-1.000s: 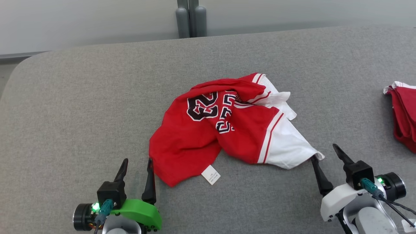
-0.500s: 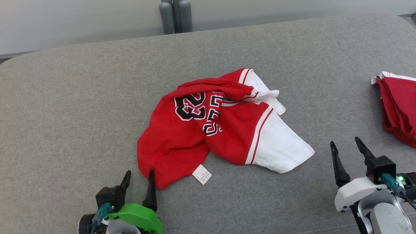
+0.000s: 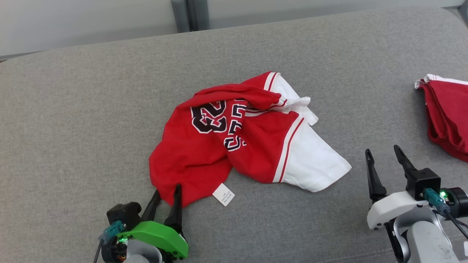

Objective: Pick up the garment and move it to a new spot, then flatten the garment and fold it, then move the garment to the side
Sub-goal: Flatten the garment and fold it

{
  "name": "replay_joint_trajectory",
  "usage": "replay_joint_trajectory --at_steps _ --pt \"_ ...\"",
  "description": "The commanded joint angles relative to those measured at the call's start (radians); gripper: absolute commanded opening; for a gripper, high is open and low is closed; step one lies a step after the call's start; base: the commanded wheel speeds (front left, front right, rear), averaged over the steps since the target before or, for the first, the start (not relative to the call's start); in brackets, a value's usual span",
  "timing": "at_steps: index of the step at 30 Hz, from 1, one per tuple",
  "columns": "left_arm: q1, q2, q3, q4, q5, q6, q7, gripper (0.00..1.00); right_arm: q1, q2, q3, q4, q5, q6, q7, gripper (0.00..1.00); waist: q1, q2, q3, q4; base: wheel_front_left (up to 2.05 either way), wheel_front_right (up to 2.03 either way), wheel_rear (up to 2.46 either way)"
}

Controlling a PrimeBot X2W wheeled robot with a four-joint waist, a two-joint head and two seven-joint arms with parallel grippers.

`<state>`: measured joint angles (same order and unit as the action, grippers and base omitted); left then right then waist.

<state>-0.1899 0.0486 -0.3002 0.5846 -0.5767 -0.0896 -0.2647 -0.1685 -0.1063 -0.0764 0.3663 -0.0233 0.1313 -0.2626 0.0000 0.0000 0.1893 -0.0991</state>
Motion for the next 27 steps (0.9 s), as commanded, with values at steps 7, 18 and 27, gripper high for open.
replay_joint_trajectory --at_steps 7,18,27 --pt "-0.048 0.004 0.065 -0.056 0.079 0.023 0.001 0.0 -0.026 0.007 0.009 -0.001 0.008 -0.001 -0.003 1.0 0.0 0.0 0.016 0.007 0.0 0.0 0.0" --pt "-0.139 0.021 0.236 -0.042 0.283 0.027 0.001 0.0 -0.058 0.021 0.046 0.004 0.028 -0.001 -0.003 1.0 0.0 0.0 0.052 -0.034 0.0 0.0 0.0" --pt "-0.194 0.087 0.294 0.117 0.419 0.078 0.001 0.0 -0.071 0.037 0.096 -0.005 0.051 -0.001 -0.003 1.0 0.0 0.0 0.031 -0.061 0.0 0.0 0.0"
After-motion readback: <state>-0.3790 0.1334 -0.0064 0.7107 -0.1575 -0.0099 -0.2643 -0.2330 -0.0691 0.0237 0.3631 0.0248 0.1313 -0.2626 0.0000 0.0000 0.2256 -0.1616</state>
